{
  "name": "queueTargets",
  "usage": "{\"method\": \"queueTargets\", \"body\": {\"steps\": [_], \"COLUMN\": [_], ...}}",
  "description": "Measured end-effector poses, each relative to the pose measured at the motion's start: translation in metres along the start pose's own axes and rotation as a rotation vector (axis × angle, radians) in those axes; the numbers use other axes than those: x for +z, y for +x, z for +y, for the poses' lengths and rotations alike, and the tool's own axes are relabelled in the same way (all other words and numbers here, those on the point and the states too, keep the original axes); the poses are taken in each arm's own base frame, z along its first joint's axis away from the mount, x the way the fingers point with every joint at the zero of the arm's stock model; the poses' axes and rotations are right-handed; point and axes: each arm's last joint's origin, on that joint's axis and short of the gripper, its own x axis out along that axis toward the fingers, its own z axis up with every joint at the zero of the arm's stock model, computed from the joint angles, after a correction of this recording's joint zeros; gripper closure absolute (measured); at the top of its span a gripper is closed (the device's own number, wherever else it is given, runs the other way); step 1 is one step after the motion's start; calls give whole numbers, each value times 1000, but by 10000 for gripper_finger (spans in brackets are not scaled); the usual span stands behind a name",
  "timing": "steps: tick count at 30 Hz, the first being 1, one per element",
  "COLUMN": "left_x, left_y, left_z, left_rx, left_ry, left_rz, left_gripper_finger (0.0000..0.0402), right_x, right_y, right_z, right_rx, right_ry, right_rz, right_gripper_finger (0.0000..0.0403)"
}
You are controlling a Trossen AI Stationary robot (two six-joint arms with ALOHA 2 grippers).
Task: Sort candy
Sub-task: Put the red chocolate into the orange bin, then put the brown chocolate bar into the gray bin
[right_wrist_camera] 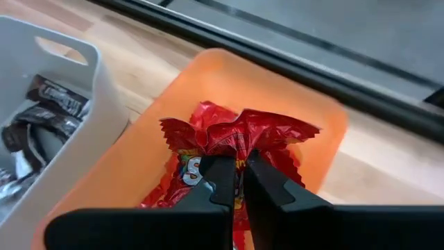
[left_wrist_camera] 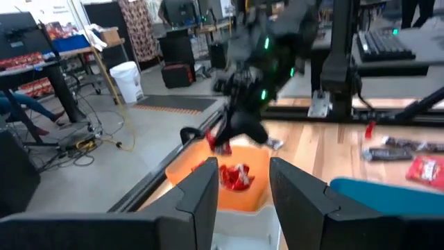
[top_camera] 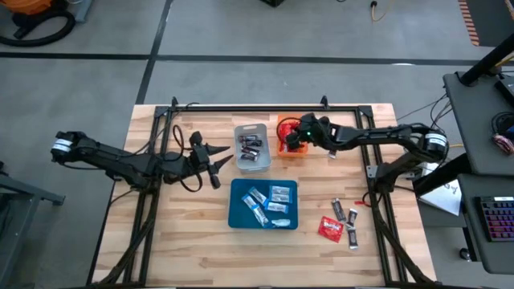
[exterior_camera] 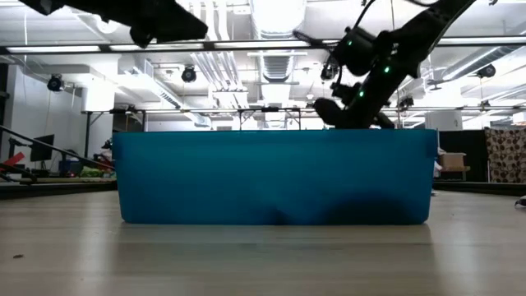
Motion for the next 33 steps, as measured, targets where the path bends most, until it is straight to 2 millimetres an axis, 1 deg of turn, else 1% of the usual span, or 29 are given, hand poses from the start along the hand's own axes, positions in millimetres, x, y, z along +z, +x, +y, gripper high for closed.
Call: {"method": "queueTargets", "body": {"steps": [2, 4, 7, 9, 14, 17, 20, 25, 28, 30, 33], "left_x": [2, 0, -3, -5, -3, 1, 1, -4, -4, -1, 9], "left_y": [2, 3, 5, 7, 7, 7, 7, 7, 7, 7, 7], "left_z": [-1, -3, -4, -6, -6, -6, -6, -6, -6, -6, -5], "left_rx": [0, -1, -2, -2, -1, -2, -2, -3, -2, -2, -2], "left_ry": [11, 30, 36, 35, -15, -56, -75, -48, -37, -35, -19], "left_rz": [-7, 4, 17, 25, 20, 11, 14, 36, 42, 34, 23], "left_gripper_finger": [287, 287, 287, 287, 287, 287, 287, 287, 287, 287, 287], "right_x": [-3, -5, -8, -9, -6, -6, -6, -7, -7, -6, 6], "right_y": [7, 13, 15, 14, 8, 7, 6, 6, 0, -6, -19], "right_z": [2, 4, 8, 9, 9, 10, 10, 11, 10, 8, 5], "right_rx": [-2, 3, 12, 12, 24, 30, 56, 105, 135, 124, 100], "right_ry": [15, 19, 14, 7, 9, 20, 22, 16, 13, 31, 50], "right_rz": [4, 0, 2, 12, 2, 1, 12, 51, 84, 108, 133], "right_gripper_finger": [390, 390, 388, 378, 325, 289, 260, 234, 230, 231, 232]}}
